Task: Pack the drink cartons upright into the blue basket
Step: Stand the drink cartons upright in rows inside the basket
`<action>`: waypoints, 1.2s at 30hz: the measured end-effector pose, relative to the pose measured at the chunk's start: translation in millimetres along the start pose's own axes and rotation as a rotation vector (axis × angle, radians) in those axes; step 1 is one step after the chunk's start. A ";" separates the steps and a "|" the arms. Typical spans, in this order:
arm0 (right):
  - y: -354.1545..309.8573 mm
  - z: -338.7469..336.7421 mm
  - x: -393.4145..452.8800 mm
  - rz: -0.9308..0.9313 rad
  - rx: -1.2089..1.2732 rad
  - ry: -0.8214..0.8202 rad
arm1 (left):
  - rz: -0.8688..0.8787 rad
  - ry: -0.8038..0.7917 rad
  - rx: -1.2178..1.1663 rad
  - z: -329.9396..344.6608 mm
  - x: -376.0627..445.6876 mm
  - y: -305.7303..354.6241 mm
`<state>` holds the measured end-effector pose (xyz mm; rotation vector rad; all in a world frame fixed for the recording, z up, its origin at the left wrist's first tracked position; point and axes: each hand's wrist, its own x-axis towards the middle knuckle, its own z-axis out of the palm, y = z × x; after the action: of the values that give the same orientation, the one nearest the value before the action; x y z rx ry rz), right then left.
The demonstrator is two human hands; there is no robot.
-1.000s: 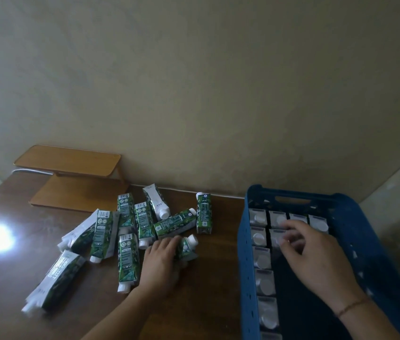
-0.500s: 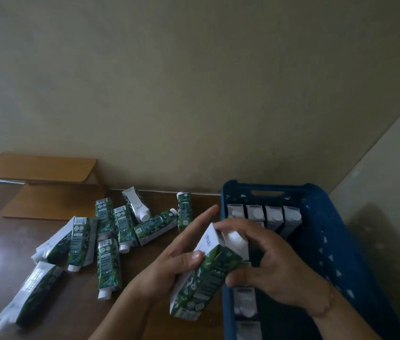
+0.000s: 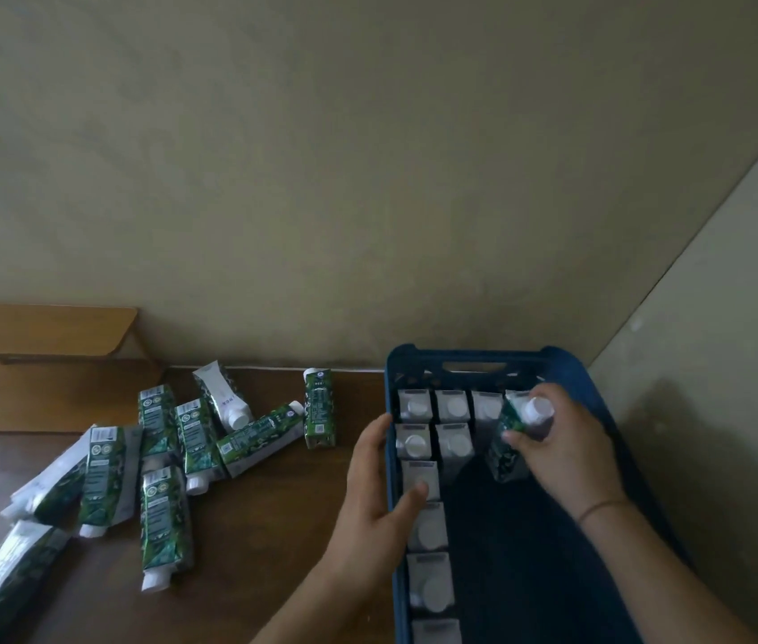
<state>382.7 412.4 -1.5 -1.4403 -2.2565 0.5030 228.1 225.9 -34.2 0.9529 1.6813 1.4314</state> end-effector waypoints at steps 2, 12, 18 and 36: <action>9.3 28.3 -0.1 0.000 -0.010 -0.056 | 0.005 0.006 -0.033 4.3 0.9 -4.2; 31.5 65.6 -0.8 -0.003 0.196 -0.287 | 0.025 0.035 0.030 -10.8 -2.8 -18.6; 16.5 43.8 5.9 0.009 -0.162 -0.434 | -0.296 0.656 0.803 -83.6 -12.4 -84.2; -187.5 20.7 -97.3 -0.771 -0.154 -0.475 | -0.139 0.905 0.283 -170.2 -81.2 -10.4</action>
<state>265.6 247.1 61.6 -0.4200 -3.0231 0.4410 115.4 75.2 -18.6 0.2832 2.5896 1.6750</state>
